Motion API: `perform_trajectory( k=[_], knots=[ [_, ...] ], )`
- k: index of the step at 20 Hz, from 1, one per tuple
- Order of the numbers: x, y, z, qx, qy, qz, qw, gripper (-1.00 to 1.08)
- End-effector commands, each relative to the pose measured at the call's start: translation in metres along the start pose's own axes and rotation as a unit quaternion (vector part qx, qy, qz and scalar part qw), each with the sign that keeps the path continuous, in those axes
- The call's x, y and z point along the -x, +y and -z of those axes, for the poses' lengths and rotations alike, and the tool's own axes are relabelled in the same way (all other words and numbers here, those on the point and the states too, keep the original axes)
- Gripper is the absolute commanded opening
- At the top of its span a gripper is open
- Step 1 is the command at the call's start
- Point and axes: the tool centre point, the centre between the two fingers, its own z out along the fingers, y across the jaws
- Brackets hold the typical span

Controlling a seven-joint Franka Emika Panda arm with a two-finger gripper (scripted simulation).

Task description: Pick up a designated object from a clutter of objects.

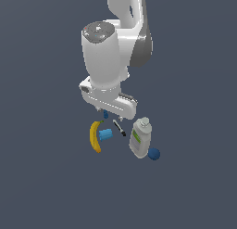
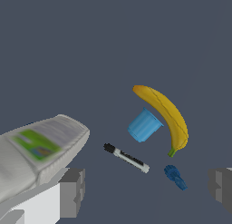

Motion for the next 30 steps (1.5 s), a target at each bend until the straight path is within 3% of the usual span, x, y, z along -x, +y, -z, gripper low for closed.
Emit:
perform_trajectory(
  k=[1,9,18,24,30],
  knots=[
    [-0.002,0.003,-0.015,0.000,0.000,-0.037,0.9993,1.00],
    [-0.007,0.014,-0.062,0.003,0.000,-0.153,0.9883,1.00],
    [-0.007,0.029,-0.111,0.009,0.003,-0.272,0.9622,1.00],
    [-0.006,0.037,-0.131,0.012,0.005,-0.323,0.9464,1.00],
    [-0.005,0.041,-0.141,0.014,0.007,-0.347,0.9376,1.00]
  ],
)
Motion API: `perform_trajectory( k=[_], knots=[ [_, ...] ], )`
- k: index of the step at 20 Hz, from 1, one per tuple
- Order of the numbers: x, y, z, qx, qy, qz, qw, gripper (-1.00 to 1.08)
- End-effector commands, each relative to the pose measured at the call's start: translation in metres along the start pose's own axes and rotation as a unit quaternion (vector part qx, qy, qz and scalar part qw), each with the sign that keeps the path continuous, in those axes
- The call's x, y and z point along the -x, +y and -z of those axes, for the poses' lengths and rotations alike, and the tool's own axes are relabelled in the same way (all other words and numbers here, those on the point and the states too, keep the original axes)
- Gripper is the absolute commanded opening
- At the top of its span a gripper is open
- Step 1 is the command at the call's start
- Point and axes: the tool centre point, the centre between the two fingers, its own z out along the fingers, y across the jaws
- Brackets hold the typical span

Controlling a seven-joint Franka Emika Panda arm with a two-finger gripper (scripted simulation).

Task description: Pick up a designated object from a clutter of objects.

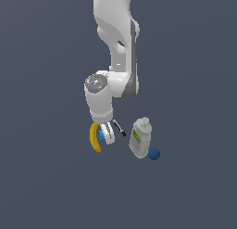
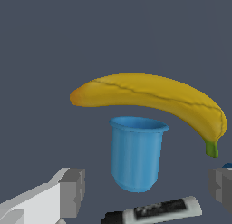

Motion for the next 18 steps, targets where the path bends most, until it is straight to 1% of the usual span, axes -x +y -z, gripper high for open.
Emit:
perform_trajectory(
  k=[1,8,18],
  knots=[
    [-0.001,0.001,-0.003,0.000,0.001,-0.008,1.0000,1.00],
    [-0.001,0.001,-0.008,0.000,0.001,-0.007,1.0000,1.00],
    [0.000,0.002,-0.049,0.000,0.001,-0.009,1.0000,1.00]
  ],
)
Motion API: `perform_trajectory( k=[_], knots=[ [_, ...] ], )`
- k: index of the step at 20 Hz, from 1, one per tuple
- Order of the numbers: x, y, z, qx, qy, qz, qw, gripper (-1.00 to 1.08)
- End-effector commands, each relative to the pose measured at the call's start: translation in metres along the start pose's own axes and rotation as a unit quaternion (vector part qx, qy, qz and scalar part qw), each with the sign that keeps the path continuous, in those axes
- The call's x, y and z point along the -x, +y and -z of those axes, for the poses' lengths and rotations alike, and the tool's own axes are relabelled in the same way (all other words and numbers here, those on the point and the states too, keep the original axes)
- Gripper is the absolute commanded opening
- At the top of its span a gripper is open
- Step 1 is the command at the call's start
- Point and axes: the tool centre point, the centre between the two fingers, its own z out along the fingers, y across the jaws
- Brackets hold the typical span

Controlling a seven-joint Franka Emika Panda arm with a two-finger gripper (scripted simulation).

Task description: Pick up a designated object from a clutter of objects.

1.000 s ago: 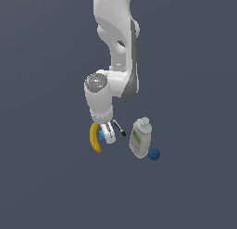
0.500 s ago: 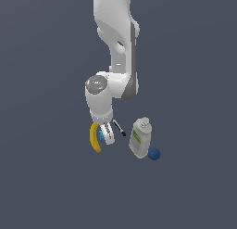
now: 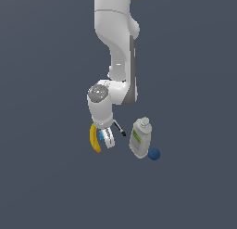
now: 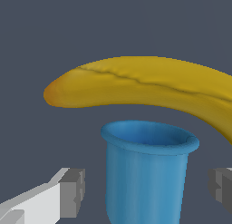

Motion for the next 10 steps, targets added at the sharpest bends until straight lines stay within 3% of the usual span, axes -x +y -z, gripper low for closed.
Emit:
perform_trajectory(
  k=[1,4,5,10],
  knots=[
    [-0.0004,-0.0005,-0.0069,-0.001,0.000,0.000,1.0000,1.00],
    [-0.0004,-0.0008,-0.0094,-0.001,0.000,0.000,1.0000,1.00],
    [-0.0004,-0.0008,-0.0094,-0.001,0.000,0.000,1.0000,-1.00],
    [-0.0004,-0.0008,-0.0094,-0.001,0.000,0.000,1.0000,-1.00]
  ],
)
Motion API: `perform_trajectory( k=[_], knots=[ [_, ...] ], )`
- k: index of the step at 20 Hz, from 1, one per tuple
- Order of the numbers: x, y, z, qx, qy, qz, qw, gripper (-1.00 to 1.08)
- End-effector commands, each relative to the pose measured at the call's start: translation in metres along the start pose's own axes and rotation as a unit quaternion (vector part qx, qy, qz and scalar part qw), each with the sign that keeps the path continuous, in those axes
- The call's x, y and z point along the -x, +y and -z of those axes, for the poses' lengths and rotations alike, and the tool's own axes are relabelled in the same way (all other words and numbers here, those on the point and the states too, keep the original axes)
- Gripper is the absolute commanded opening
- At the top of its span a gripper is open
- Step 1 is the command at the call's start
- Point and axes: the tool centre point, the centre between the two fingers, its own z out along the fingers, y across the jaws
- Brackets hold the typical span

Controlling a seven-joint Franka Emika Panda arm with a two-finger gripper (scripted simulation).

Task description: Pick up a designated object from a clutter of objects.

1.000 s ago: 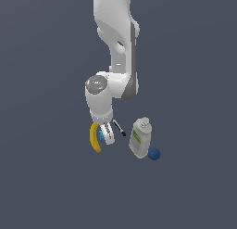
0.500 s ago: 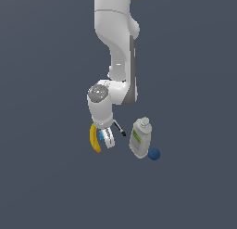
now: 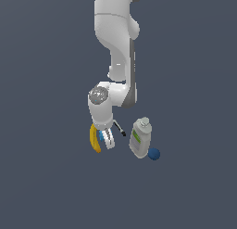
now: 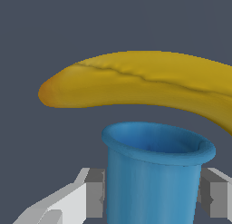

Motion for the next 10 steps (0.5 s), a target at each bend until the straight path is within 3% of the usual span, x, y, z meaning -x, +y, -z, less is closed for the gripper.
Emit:
perform_trajectory(
  k=[1,10],
  knots=[
    [-0.0001,0.0006,-0.0008,0.001,0.000,0.000,1.0000,-1.00],
    [-0.0018,0.0024,0.0056,0.000,0.000,0.000,1.0000,-1.00]
  ],
)
